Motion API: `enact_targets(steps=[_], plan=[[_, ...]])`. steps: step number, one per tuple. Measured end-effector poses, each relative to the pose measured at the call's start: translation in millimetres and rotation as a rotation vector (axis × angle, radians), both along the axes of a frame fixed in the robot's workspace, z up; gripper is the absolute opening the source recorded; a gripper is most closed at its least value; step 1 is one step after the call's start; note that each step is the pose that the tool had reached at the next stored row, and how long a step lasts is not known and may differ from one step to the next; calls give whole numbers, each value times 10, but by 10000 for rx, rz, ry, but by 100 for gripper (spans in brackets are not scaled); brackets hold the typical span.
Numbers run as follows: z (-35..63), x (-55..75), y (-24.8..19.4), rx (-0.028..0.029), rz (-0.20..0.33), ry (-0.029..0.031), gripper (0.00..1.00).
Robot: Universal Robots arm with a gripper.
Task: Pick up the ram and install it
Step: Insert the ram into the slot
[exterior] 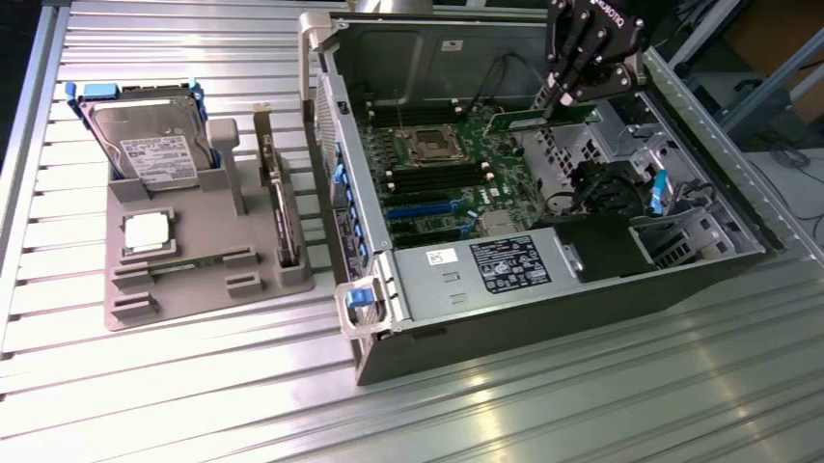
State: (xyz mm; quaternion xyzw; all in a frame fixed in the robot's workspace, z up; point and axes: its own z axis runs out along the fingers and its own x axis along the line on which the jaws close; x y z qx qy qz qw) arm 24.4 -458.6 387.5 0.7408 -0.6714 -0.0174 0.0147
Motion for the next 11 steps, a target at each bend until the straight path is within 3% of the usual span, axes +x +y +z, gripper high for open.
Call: enact_targets(steps=[7, 11], plan=[[-39, -20, 0, 0, -1, 0, 13], [-139, -22, 0, -11, 0, 0, 13]])
